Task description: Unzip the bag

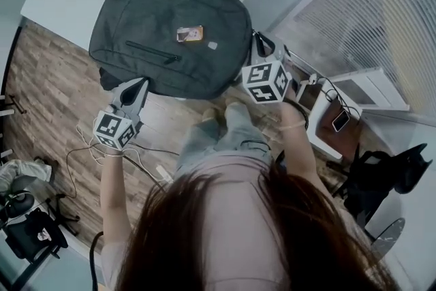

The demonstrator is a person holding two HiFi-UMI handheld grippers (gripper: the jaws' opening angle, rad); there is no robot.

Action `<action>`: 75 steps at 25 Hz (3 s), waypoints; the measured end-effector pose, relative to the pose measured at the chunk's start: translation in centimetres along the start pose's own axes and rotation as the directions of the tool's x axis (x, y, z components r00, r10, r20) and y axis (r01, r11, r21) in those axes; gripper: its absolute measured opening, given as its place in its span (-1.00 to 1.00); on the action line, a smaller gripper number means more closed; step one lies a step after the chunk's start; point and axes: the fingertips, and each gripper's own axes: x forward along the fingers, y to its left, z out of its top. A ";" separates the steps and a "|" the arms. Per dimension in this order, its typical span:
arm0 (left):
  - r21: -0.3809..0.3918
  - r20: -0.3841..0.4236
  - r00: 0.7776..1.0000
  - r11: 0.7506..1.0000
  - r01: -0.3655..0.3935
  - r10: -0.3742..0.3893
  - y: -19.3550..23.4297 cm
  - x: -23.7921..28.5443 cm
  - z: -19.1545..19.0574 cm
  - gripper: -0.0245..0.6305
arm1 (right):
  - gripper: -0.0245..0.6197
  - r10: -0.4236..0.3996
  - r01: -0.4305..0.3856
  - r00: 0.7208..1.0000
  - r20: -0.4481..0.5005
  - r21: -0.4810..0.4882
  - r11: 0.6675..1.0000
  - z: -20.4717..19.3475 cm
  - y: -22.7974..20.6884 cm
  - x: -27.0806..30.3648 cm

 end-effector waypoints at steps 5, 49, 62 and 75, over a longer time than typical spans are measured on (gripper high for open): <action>-0.005 -0.012 1.000 1.000 -0.004 0.004 0.0 0.1 0.0 -0.90 | -0.87 0.033 -0.033 0.999 0.016 0.001 0.999 0.1 -0.1 0.4; -0.050 0.076 0.950 0.953 -0.299 0.302 -9.7 5.0 9.6 -0.66 | -0.89 0.311 -0.304 0.927 0.211 -0.063 0.950 0.3 0.1 0.3; -0.016 0.026 0.982 0.983 -0.185 0.186 -13.8 9.1 11.1 -0.54 | -0.89 0.288 -0.287 0.932 0.219 -0.037 0.957 0.1 0.4 -0.2; 0.055 -0.169 0.977 0.991 -0.121 0.129 -17.5 15.0 9.1 -0.40 | -0.89 0.302 -0.299 0.926 0.227 -0.049 0.953 0.2 0.5 -0.5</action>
